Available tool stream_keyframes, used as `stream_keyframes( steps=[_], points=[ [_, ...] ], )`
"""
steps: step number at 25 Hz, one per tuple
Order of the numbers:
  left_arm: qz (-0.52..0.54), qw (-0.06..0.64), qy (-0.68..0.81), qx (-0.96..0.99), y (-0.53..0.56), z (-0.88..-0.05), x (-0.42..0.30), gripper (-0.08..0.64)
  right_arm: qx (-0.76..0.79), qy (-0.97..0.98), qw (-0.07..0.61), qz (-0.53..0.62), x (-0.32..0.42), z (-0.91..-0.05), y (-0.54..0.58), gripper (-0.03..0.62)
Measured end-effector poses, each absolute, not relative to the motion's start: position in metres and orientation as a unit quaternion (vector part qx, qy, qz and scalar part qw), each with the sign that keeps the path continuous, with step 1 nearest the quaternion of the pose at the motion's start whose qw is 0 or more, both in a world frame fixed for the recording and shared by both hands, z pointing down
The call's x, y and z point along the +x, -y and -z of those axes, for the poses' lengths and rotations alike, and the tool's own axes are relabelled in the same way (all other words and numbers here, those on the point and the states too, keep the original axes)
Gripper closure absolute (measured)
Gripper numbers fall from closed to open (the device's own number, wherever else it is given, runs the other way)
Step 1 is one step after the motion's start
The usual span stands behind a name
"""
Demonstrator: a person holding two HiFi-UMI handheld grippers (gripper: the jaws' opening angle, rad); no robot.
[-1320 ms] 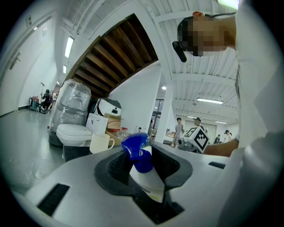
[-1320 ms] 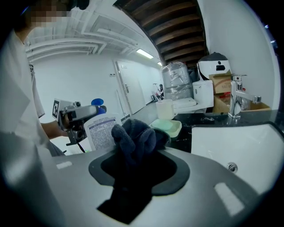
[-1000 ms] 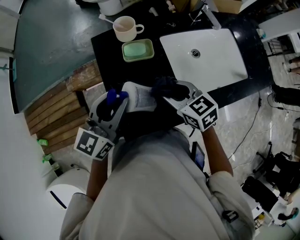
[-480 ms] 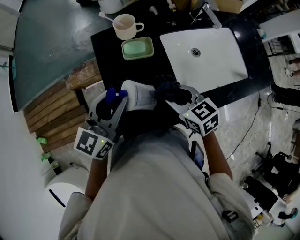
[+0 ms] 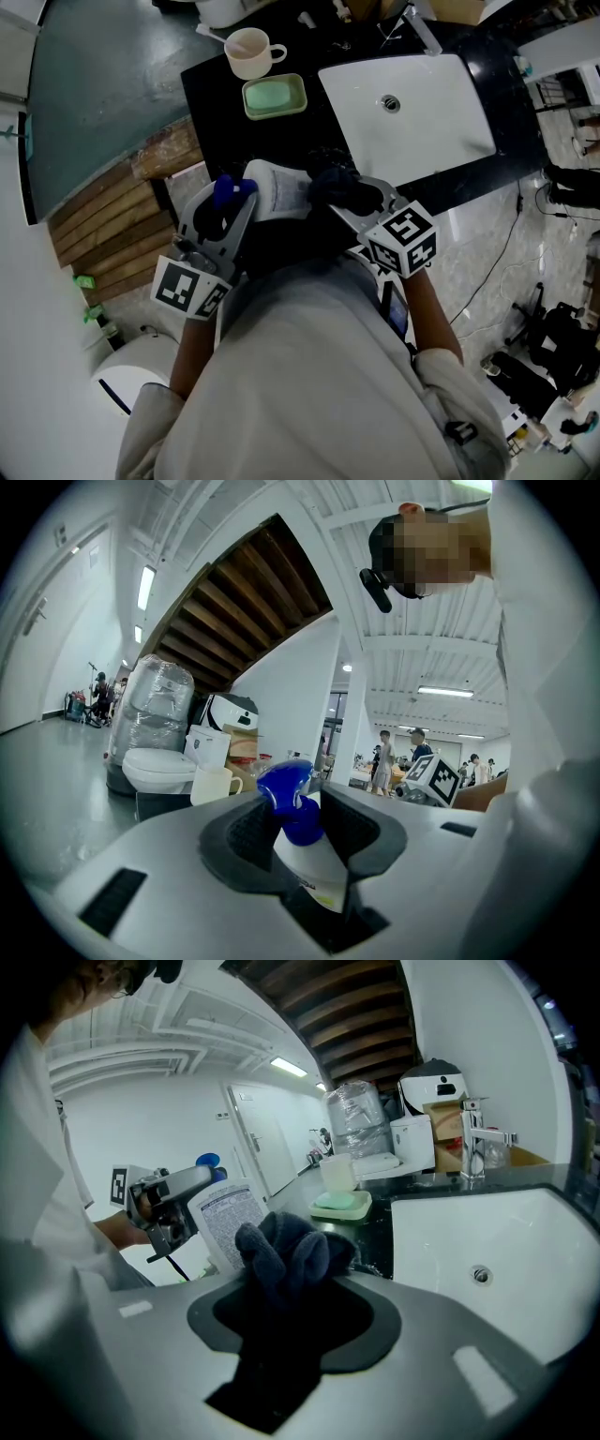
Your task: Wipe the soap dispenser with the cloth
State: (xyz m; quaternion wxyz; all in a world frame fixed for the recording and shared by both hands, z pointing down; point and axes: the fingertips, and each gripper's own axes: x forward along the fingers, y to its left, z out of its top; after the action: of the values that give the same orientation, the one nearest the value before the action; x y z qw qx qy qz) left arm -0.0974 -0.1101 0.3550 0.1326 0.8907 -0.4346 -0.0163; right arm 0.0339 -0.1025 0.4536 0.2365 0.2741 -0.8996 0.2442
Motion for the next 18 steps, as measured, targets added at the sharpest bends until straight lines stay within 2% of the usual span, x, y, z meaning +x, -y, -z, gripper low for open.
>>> stream_keyframes(
  steps=[18],
  points=[
    [0.022, 0.139, 0.435, 0.889, 0.1104, -0.3548, -0.0979, 0.431, 0.259, 0.904, 0.244, -0.237, 0.0258, -0.4441, 0.0944, 0.443]
  ],
)
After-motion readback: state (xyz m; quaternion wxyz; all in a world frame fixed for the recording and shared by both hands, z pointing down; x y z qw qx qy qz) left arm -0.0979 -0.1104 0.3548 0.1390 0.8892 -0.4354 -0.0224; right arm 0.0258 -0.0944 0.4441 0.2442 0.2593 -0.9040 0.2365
